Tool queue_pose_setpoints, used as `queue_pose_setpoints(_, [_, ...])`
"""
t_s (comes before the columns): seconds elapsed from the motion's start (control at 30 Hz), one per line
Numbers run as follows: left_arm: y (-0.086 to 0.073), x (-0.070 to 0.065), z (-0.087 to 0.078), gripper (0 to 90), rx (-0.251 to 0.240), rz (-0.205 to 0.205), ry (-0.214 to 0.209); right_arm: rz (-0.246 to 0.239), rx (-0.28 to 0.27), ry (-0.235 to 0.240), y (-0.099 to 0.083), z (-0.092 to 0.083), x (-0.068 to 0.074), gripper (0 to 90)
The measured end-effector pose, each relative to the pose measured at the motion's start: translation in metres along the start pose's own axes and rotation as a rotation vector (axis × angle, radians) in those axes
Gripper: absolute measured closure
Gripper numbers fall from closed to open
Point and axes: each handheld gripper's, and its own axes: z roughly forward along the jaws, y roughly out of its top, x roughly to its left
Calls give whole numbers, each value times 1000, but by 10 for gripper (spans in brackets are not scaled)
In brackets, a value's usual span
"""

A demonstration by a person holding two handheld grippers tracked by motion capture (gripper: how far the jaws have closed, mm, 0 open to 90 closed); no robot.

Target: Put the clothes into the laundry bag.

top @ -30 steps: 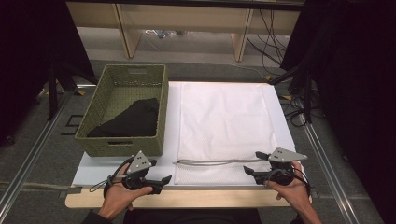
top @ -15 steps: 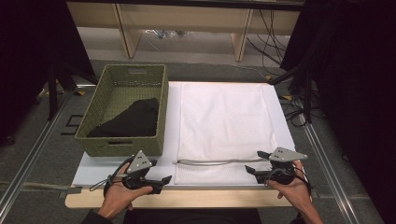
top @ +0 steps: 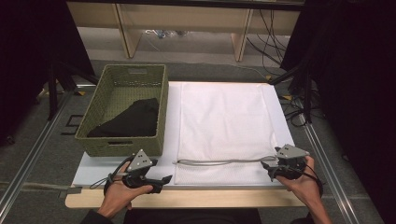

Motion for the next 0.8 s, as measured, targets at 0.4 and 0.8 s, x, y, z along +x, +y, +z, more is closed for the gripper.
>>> queue_pose_setpoints(0.4, [1,-4,1,208,2,8,-9,-48,166,-76,-5,14,-12,315])
queue_pose_setpoints(0.8, [1,-1,1,203,31,27,-5,-135,162,-62,17,36,-7,444])
